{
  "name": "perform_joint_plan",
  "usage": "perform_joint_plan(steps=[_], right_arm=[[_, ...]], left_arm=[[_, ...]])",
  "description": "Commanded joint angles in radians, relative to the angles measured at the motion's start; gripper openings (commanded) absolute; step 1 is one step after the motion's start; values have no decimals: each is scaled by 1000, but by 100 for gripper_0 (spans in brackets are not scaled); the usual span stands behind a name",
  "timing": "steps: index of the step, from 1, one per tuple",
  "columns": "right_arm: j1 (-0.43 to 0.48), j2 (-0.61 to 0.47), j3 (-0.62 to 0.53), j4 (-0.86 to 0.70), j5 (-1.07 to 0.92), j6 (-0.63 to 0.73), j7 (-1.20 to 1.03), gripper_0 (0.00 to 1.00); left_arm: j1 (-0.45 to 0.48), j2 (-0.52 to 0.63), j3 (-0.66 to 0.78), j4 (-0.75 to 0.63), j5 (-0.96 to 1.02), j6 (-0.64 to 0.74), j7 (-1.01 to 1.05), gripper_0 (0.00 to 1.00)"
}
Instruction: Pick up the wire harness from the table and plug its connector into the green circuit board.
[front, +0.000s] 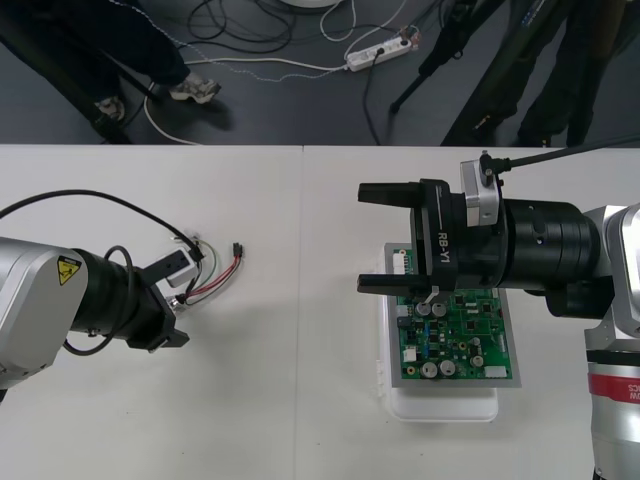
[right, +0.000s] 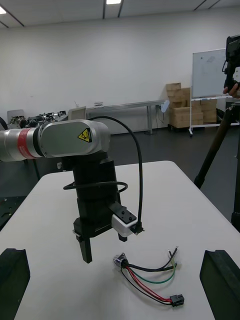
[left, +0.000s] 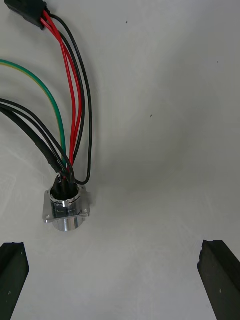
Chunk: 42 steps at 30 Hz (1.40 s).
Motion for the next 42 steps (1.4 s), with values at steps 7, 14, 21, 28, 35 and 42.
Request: perform_joint_plan(steps=[7,14,21,28,35,42], right_arm=[[-32,34,26,-9,15,-4,-11,100],[-32,34,24,-10,27,-4,2,100],[-34,34,24,-9,27,-4,23,100],[-34,34,24,-9,25,-4,45,100],[-34,34,22,-9,25,-4,63,100],[-34,34,21,-9,25,-4,71,100]], left_arm=[[-33,-17,15,110,6,61,49,100],[-42,-17,3,110,-11,99,47,100],[-52,-17,1,110,-17,134,49,100],[-55,-18,1,117,-26,159,57,100],[-78,-18,-17,185,-23,228,52,100],[-91,-18,-40,210,-20,272,54,100]])
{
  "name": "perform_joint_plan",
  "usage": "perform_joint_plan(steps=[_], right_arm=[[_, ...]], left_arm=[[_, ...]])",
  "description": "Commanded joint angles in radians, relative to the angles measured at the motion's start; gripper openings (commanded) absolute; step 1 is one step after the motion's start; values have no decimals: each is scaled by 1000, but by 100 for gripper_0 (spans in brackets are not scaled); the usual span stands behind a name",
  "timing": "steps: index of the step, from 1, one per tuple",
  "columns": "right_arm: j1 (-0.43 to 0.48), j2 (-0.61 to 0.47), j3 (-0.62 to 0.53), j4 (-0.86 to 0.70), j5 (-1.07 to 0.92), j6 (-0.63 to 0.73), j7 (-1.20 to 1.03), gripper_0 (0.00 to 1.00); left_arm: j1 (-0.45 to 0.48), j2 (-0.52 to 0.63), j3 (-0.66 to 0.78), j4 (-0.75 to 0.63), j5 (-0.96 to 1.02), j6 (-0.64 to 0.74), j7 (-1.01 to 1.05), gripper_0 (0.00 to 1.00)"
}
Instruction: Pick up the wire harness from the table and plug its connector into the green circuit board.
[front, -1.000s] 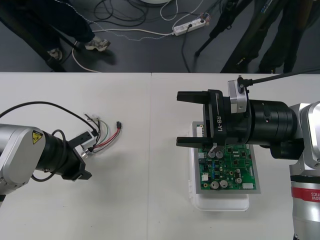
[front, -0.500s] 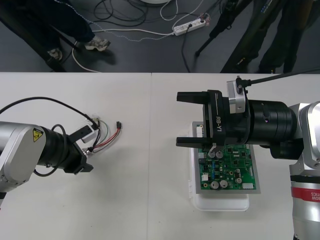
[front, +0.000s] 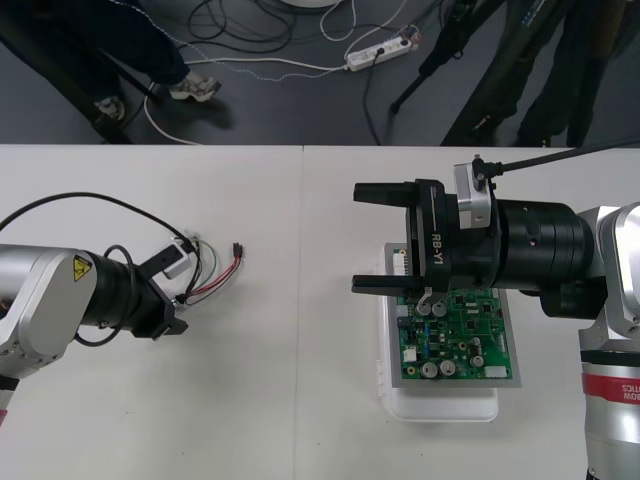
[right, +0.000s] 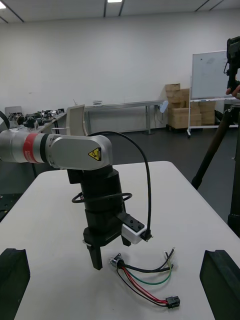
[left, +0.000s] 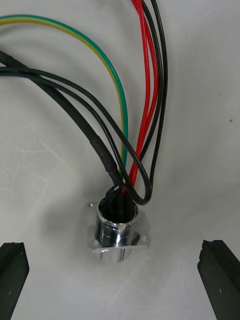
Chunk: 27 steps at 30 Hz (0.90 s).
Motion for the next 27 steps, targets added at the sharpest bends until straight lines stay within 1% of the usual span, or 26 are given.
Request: perform_joint_plan(steps=[1,27], right_arm=[[-33,17,22,-9,3,-4,43,100],[-31,17,14,-9,5,-4,32,100]], left_arm=[[-42,-15,-30,-4,-3,86,52,100],[-60,-15,-89,-2,-53,96,78,100]])
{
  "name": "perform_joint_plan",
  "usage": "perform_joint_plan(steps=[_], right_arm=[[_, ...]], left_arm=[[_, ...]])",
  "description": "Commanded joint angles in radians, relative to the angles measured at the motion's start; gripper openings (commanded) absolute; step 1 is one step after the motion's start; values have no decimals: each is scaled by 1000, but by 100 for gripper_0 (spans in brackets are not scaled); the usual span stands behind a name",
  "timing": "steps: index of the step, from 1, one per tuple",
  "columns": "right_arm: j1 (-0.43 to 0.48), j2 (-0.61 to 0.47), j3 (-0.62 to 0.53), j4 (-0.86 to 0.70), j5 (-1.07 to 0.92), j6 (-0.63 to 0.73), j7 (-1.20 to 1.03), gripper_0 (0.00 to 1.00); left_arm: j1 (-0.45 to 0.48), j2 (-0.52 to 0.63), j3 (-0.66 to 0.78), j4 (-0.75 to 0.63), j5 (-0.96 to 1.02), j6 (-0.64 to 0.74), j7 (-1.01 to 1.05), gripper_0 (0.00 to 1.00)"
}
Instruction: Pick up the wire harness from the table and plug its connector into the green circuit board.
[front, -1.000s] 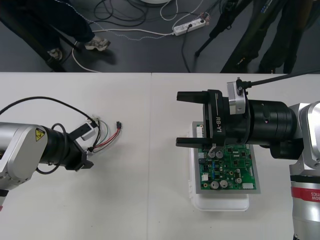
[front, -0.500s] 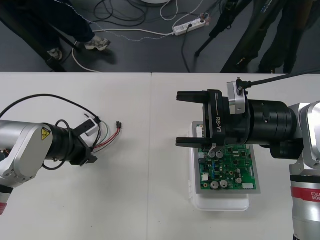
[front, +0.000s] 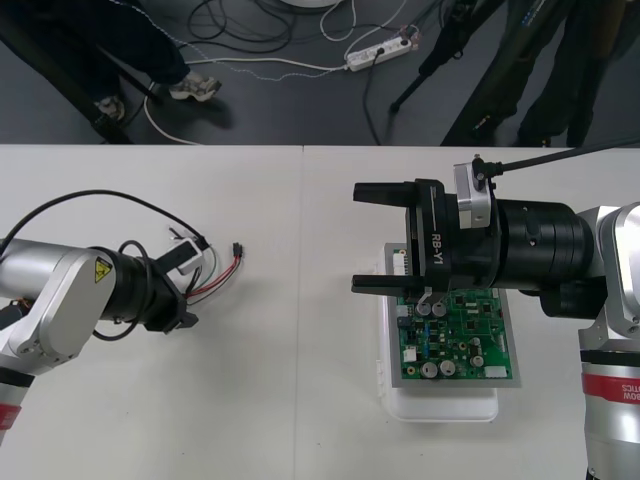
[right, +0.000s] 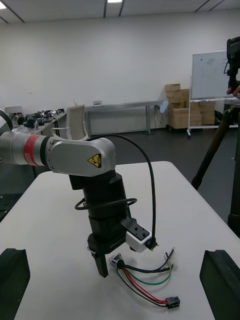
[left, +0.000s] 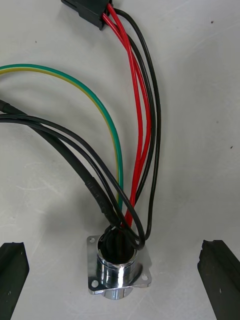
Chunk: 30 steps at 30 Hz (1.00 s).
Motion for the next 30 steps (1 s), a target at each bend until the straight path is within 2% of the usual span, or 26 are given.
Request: perform_joint_plan(steps=[1,30], right_arm=[[-32,17,14,-9,3,-4,32,100],[-31,17,14,-9,0,-4,15,100]], left_arm=[[-38,-15,-28,-6,-16,42,80,100],[-43,-15,-35,40,-23,52,84,100]])
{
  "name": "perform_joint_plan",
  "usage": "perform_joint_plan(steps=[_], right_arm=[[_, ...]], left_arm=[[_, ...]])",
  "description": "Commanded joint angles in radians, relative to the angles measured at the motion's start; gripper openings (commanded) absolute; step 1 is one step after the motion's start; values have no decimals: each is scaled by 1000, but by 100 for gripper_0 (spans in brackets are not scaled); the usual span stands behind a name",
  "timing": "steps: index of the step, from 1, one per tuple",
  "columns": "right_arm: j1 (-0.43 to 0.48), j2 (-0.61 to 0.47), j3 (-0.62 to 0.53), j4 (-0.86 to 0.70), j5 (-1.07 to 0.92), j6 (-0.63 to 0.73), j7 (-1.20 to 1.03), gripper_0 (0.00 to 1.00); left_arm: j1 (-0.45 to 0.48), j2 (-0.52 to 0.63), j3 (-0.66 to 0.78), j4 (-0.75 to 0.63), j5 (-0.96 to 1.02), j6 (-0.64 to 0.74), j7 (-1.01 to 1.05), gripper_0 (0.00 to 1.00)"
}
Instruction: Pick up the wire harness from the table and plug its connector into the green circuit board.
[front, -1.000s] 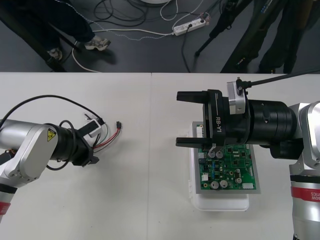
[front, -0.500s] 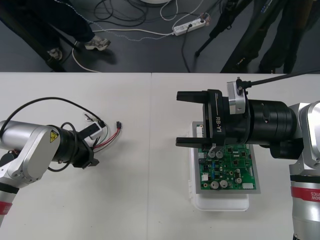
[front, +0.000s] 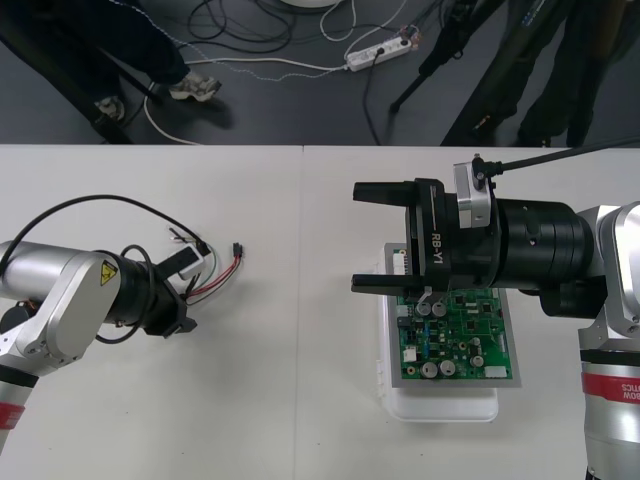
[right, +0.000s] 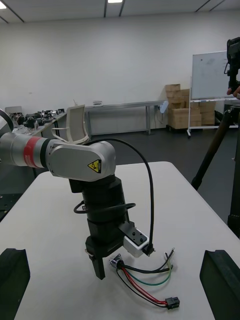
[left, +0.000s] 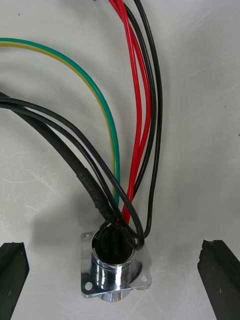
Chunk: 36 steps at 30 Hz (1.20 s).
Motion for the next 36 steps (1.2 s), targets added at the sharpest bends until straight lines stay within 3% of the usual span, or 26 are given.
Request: perform_joint_plan(steps=[1,25,26,28,29,36], right_arm=[[-30,16,14,-9,0,-4,15,100],[-30,16,17,-9,-14,-4,15,100],[-29,16,17,-9,-14,-4,15,100],[-30,16,17,-10,-14,-4,17,100],[-30,16,17,-9,-14,-4,18,100],[-30,13,13,-9,-14,-4,15,100]], left_arm=[[-37,-15,-21,18,-1,61,82,100],[-37,-18,-27,27,14,83,76,100],[-37,-18,-27,27,13,81,74,92],[-38,-18,-26,27,13,83,73,36],[-38,-18,-27,27,13,83,74,0],[-37,-18,-26,27,13,83,70,0]])
